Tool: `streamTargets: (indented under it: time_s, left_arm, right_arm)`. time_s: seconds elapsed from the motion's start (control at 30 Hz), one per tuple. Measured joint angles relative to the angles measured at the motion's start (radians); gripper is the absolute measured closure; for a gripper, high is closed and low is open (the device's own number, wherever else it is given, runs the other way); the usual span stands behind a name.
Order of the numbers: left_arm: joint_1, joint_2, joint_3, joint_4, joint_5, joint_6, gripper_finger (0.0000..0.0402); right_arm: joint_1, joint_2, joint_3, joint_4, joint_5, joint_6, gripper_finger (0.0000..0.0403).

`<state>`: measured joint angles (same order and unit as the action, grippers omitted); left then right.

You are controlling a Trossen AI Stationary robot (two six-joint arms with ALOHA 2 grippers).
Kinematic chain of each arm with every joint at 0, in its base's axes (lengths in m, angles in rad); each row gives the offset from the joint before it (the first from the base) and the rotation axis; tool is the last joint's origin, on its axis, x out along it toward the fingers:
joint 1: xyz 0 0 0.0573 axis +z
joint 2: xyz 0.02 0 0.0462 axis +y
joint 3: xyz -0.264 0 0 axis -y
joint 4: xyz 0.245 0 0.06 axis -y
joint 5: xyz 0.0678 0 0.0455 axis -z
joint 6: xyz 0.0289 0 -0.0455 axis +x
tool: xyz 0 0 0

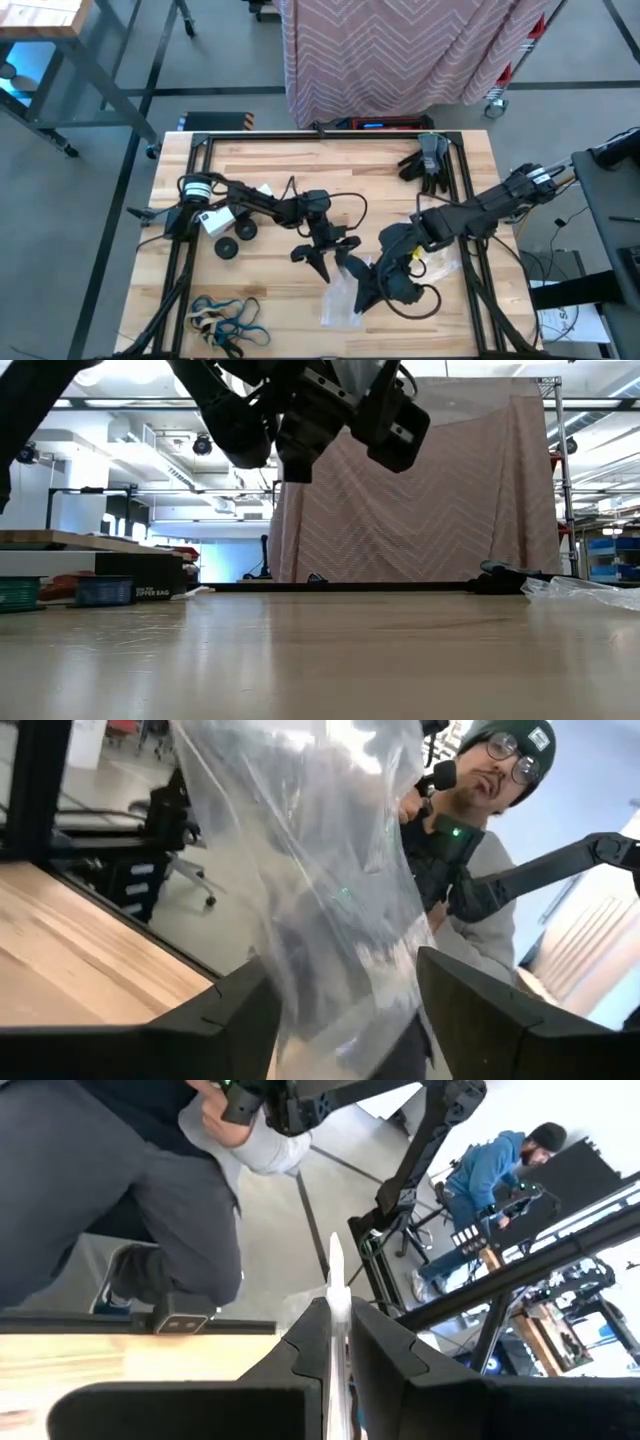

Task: Sort rubber bands
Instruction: Open the transparent zip bag

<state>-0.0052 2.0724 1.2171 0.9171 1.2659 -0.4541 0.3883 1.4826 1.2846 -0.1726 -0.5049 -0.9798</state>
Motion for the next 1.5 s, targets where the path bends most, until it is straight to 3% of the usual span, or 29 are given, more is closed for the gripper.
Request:
streamTargets:
  time_s: [0.27, 0.4, 0.53, 0.7, 0.77, 0.87, 1.03, 1.23, 1.3, 1.43, 1.5]
  left_arm:
    - [-0.011, -0.001, 0.0, -0.055, 0.008, 0.052, 0.0171]
    - [-0.011, -0.001, 0.0, -0.056, 0.007, 0.094, 0.0185]
    - [-0.012, -0.001, 0.0, -0.062, 0.007, 0.138, 0.0248]
    - [-0.011, -0.001, 0.0, -0.061, 0.007, 0.151, 0.0381]
    - [-0.01, -0.001, 0.0, -0.062, 0.006, 0.13, 0.0389]
    - [-0.01, -0.004, 0.0, -0.065, 0.006, 0.127, 0.0397]
    - [-0.003, -0.03, -0.003, -0.072, 0.0, 0.121, 0.0401]
    - [0.009, -0.073, -0.082, -0.077, -0.048, 0.113, 0.0401]
    - [0.014, -0.109, -0.142, -0.077, -0.102, 0.119, 0.0401]
    - [0.021, -0.211, -0.299, -0.076, -0.241, 0.161, 0.0401]
    - [0.02, -0.281, -0.385, -0.075, -0.328, 0.181, 0.0401]
  right_arm:
    - [-0.007, 0.001, 0.0, -0.046, -0.001, 0.026, 0.0384]
    - [-0.008, 0.01, -0.001, -0.065, -0.017, 0.109, 0.0384]
    - [-0.008, 0.009, -0.001, -0.056, -0.022, 0.233, 0.0384]
    - [-0.007, 0.008, -0.001, -0.053, -0.019, 0.378, 0.0384]
    - [-0.008, 0.013, -0.001, -0.052, -0.018, 0.451, 0.0378]
    - [-0.007, 0.021, -0.001, -0.044, 0.029, 0.569, 0.035]
    - [0.002, 0.011, 0.0, -0.057, 0.062, 0.729, 0.0271]
    - [0.004, -0.046, 0.068, -0.265, 0.068, 0.868, 0.018]
    - [0.012, -0.064, 0.082, -0.328, 0.139, 0.959, 0.0165]
    - [0.062, -0.1, 0.058, -0.405, 0.489, 1.092, 0.0162]
    - [0.09, -0.115, 0.022, -0.414, 0.599, 1.153, 0.017]
